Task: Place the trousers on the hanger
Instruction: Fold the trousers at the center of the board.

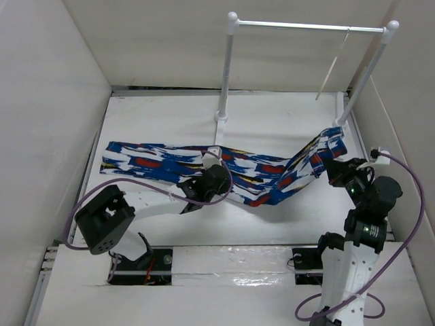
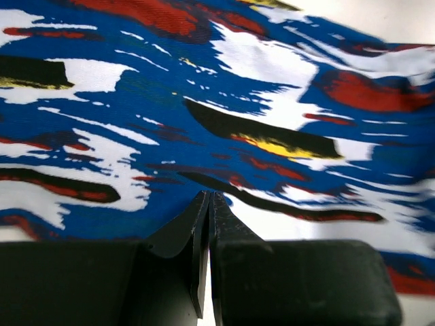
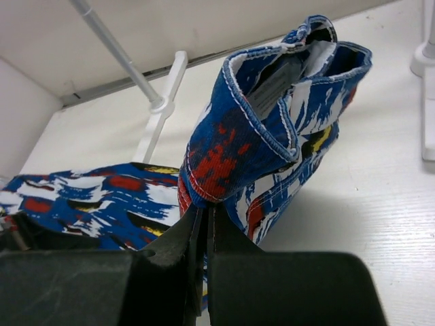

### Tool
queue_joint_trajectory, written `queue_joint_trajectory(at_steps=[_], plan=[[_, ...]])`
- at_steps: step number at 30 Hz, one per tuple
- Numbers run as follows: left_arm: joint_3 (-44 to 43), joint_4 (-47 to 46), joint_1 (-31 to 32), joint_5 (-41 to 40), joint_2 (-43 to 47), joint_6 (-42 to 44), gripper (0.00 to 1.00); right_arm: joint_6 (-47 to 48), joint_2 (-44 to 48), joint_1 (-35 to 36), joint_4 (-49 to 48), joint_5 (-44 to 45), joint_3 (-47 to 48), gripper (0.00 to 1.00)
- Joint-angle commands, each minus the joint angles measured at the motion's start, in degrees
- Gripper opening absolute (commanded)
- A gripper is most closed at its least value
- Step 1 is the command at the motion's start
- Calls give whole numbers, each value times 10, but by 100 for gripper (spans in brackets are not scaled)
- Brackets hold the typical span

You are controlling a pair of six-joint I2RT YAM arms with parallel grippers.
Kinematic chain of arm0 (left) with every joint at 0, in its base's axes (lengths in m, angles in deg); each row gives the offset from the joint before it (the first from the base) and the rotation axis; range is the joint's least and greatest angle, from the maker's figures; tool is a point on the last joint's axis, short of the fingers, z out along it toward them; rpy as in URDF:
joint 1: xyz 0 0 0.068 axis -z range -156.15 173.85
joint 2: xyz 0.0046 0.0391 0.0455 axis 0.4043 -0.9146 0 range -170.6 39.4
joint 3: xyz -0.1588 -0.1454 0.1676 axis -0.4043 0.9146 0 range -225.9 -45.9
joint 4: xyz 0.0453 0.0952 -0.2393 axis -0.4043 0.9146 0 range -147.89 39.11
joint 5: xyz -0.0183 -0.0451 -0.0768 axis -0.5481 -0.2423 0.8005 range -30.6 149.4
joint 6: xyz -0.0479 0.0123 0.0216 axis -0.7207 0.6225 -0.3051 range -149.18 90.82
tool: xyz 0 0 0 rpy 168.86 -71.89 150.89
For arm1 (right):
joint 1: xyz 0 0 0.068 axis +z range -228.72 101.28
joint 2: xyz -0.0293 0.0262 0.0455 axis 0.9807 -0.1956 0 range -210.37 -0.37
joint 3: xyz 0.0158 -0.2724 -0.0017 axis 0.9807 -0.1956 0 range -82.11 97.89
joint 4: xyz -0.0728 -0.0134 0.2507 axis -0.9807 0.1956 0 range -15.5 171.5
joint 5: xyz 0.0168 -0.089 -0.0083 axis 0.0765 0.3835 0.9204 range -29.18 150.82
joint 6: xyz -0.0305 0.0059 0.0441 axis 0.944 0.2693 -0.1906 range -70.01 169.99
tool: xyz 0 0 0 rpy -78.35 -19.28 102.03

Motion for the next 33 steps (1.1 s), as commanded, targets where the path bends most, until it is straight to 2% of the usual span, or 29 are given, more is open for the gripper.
queue_joint_trajectory(at_steps=[1, 10, 17, 25, 33], plan=[[0, -31, 15, -34, -35, -23, 0, 24, -20, 20, 3, -18, 79, 0], [-23, -50, 34, -38, -149, -52, 0, 24, -56, 45, 7, -25, 162, 0], [-20, -86, 106, -26, -185, -93, 0, 18, -68, 51, 8, -11, 206, 0], [-129, -81, 202, -7, -284, -114, 0, -18, -103, 82, -12, -41, 270, 0], [-180, -78, 229, 9, -350, -125, 0, -49, -167, 140, -44, -25, 349, 0]])
